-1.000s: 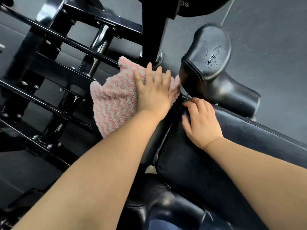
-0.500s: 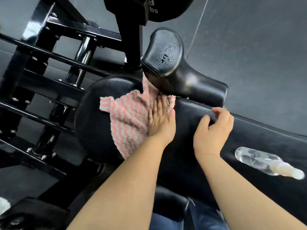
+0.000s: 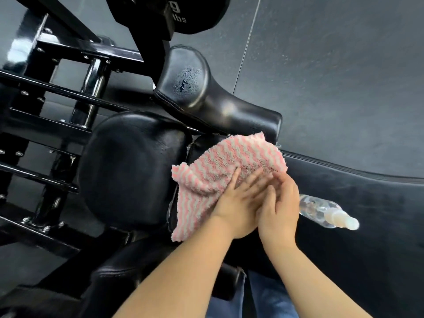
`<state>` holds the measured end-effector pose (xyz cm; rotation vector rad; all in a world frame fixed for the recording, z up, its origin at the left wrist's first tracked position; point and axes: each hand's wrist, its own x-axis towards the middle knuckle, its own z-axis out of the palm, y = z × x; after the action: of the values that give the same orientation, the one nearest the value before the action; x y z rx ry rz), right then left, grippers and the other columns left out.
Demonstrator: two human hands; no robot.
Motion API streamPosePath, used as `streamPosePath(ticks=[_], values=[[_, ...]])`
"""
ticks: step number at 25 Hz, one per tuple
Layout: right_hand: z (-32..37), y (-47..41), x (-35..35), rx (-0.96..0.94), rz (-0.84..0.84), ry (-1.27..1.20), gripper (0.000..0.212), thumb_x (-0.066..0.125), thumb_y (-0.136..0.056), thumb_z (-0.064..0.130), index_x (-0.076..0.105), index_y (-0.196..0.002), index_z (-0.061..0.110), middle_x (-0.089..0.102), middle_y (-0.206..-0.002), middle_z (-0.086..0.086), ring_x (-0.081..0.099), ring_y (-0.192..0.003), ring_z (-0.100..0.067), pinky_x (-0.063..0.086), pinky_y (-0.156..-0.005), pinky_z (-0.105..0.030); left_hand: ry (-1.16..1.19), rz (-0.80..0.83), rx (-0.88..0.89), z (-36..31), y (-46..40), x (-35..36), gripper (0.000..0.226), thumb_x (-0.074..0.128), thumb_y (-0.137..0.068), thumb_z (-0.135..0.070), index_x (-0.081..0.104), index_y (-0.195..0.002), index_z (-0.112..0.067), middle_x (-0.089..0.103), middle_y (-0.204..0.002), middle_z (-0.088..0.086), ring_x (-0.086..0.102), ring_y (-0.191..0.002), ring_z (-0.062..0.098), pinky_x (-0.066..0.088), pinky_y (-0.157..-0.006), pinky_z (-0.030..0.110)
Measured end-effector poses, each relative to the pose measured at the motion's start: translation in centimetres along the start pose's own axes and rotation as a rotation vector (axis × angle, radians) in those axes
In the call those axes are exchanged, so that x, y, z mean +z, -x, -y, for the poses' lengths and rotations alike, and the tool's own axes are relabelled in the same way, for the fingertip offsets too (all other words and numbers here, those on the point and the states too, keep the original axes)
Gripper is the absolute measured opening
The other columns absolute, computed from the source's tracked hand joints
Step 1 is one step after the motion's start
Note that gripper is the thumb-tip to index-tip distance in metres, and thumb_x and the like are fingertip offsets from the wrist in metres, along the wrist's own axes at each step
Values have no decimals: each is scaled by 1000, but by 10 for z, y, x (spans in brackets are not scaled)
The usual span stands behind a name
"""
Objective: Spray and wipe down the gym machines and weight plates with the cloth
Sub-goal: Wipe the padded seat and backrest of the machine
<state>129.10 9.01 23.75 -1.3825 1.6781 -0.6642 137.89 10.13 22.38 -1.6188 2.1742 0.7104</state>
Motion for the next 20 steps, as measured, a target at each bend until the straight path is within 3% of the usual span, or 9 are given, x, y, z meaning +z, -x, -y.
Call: streamPosePath(ticks=[2, 6, 9, 11, 12, 14, 17, 19, 20], values=[[4, -2, 3, 17, 42, 17, 48, 35, -89, 21, 48, -134, 10, 41, -138, 3, 33, -127, -3, 18, -104, -3, 6, -32, -76, 26, -17, -17, 68, -2, -84, -46, -12, -149, -27, -22, -155, -7, -22, -142, 17, -21, -106, 53], [18, -15, 8, 32, 46, 73, 42, 38, -98, 18, 43, -139, 9, 32, -151, -4, 23, -139, -10, 5, -98, 4, 348, -40, -207, 64, -28, -55, 70, 32, -92, -59, 10, -151, -28, 1, -159, -7, -3, -145, 13, -6, -116, 39], [39, -31, 12, 41, -4, 130, 41, 42, -97, 19, 45, -137, 10, 35, -149, -3, 27, -137, -17, 14, -103, -11, 778, -523, -422, 68, 2, -60, 36, 52, -94, -32, 56, -127, -18, 51, -134, -1, 49, -120, 14, 34, -106, 29], [55, -42, 20, 55, -18, 172, 41, 45, -97, 19, 46, -137, 11, 36, -149, -4, 30, -136, -19, 23, -107, -23, 944, -801, -741, 78, 20, -55, 25, 55, -93, -20, 60, -117, -14, 55, -117, -1, 56, -87, 8, 45, -86, 25], [63, -48, 26, 47, -23, 210, 41, 46, -96, 19, 47, -136, 10, 37, -148, -5, 31, -135, -21, 25, -107, -28, 978, -810, -897, 88, 24, -53, 28, 56, -93, -18, 56, -120, -12, 54, -120, 1, 54, -83, 7, 41, -81, 20], [72, -61, 37, 31, -9, 275, 43, 51, -93, 20, 47, -134, 8, 39, -145, -9, 35, -132, -26, 27, -107, -34, 1050, -548, -1041, 109, 23, -50, 44, 60, -91, -22, 45, -131, -10, 55, -124, 4, 54, -96, 14, 35, -80, 18], [73, -75, 47, 132, 159, 489, 48, 52, -90, 28, 42, -133, 8, 47, -134, -13, 42, -123, -32, 34, -101, -41, 984, -65, -911, 109, 21, -45, 38, 65, -86, -31, 50, -118, -21, 60, -102, -2, 57, -86, 17, 45, -72, 29], [72, -75, 48, 99, 270, 734, 37, 49, -92, 29, 47, -124, 11, 53, -123, -10, 48, -115, -30, 35, -97, -39, 902, -33, -893, 101, 29, -41, 6, 60, -88, -28, 55, -92, -26, 63, -88, -4, 57, -70, 13, 48, -63, 30], [74, -73, 46, 79, 286, 758, 30, 46, -93, 27, 50, -120, 14, 56, -117, -7, 52, -110, -29, 36, -94, -39, 902, -89, -910, 97, 34, -41, 8, 57, -90, -26, 54, -83, -26, 63, -78, -4, 56, -63, 13, 48, -59, 30]])
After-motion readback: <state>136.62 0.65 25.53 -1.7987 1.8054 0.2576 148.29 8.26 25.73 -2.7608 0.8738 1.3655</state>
